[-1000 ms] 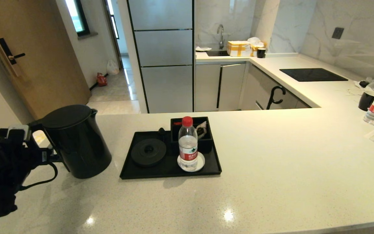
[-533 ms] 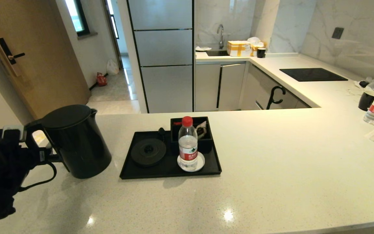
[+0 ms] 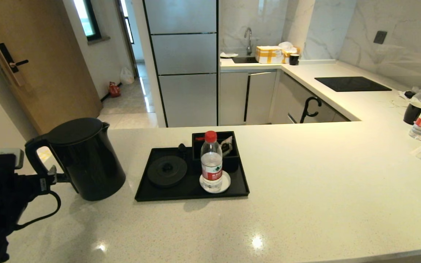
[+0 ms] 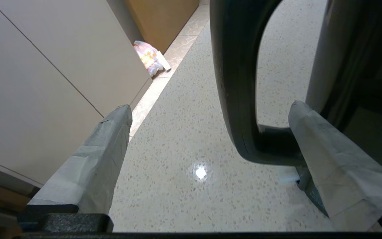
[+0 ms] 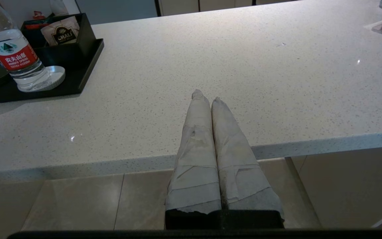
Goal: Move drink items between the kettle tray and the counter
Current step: Pick up the bottled water
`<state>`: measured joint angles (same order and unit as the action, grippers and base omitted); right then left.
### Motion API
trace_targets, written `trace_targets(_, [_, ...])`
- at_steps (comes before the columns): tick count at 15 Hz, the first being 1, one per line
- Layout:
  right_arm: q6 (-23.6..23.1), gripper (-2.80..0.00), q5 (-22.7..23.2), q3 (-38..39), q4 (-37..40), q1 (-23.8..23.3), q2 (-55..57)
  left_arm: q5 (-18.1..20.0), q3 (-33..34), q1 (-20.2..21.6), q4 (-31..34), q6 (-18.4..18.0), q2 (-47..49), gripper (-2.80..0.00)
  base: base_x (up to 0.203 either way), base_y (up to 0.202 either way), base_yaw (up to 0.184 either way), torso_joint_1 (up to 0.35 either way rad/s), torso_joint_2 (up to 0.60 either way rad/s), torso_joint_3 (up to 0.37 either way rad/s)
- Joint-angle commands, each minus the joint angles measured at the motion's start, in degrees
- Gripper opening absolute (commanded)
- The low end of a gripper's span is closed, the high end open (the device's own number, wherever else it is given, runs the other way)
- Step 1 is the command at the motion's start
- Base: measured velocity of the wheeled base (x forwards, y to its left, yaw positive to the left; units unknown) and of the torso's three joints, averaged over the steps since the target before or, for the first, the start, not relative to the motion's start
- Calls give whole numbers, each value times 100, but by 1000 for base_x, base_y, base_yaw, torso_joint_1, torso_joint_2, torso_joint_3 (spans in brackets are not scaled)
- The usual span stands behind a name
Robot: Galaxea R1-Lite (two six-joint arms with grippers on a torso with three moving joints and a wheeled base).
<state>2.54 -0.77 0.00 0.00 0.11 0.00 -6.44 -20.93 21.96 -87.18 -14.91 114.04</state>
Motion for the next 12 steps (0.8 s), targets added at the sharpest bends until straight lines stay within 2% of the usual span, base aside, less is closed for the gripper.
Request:
trace_targets(1, [1,-280,-2,0,0,-2,9,3,117,1,-48,-7,-155,0,0,0,0,0,0,0])
trace_targets(3, [1,-280,-2,0,0,-2,9,24,408,1,-48,3,-584,0,0,0,0,0,0,0])
trace_targets(7, [1,-280,-2,0,0,-2,9,29,432,1,-48,6,-603,0,0,0,0,0,0,0])
trace_targets(8, [1,-280,-2,0,0,-2,9,29,432,1,-48,6,-603,-280,0,0,0,0,0,0])
trace_targets(12, [1,-280,-2,0,0,-2,0,15,571,-1,193,37,-818,-280,0,0,0,0,0,0])
